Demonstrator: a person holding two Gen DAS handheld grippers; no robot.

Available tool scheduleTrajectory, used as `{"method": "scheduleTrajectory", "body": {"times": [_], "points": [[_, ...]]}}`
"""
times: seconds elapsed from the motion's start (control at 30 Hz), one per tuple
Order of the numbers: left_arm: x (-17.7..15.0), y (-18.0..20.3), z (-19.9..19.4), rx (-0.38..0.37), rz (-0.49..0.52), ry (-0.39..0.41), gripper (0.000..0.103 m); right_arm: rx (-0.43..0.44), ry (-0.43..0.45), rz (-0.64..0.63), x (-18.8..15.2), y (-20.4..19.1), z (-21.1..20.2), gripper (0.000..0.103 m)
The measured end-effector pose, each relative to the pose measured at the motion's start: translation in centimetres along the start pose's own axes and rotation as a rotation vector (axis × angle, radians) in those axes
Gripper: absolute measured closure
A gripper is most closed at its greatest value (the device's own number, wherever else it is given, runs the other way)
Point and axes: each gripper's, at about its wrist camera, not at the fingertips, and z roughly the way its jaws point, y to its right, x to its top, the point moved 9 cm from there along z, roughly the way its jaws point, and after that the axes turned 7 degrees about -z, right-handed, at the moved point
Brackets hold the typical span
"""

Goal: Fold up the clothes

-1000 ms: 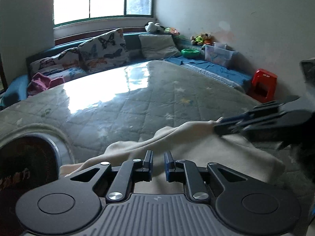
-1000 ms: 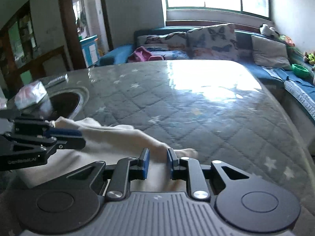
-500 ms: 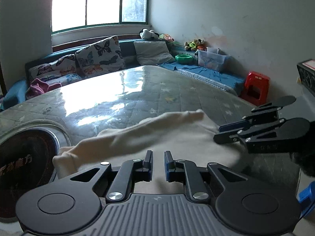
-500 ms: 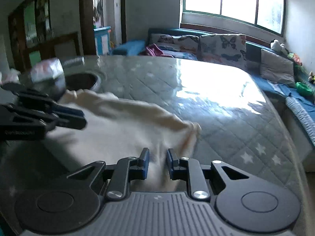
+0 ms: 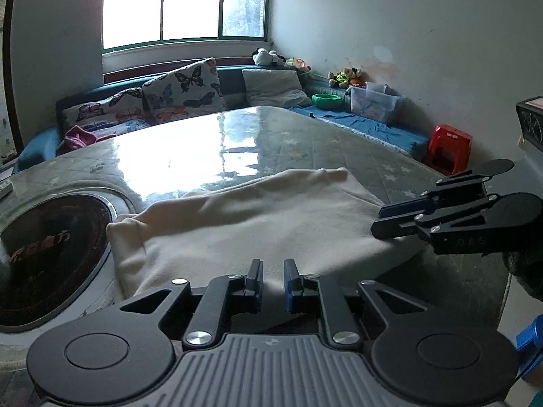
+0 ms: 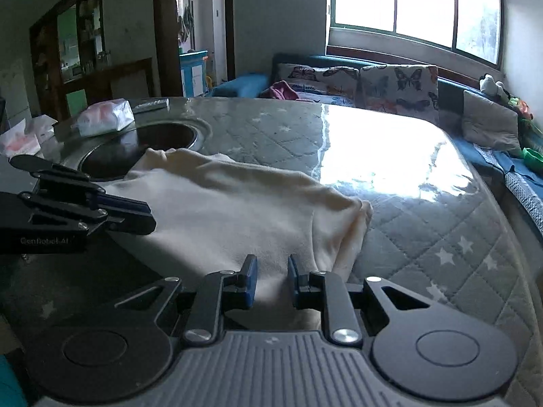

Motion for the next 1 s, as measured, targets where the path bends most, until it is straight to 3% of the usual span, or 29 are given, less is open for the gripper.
{"method": "scheduleTrajectory", "body": {"times": [0.2, 0.5, 0.67, 0.83, 1.0], "points": [[-0.3, 1.1, 0.0, -0.021, 0.015, 0.009, 0.088, 0.047, 0.047, -0.063, 1.7, -2.9, -0.3, 0.085], [-0.6, 0.3, -1.0, -0.003, -0.009, 0.027, 0.086, 0.066, 0.009, -0.075, 0.6, -4.3, 0.5, 0.085], [-0.1, -2.3, -1.7, 0.052, -0.07, 0.044, 0.086, 0.098, 0.048, -0.087, 2.2, -5.3, 0.5, 0.085], [-1.2, -4.9, -2.3, 0.108, -0.125, 0.031, 0.084, 0.14, 0.017, -0.094, 1.7, -6.4, 1.9, 0.084], [-1.0, -6.6, -3.1, 0.096, -0.189, 0.039, 0.084, 0.149, 0.012, -0.087, 2.0, -6.1, 1.6, 0.084]]}}
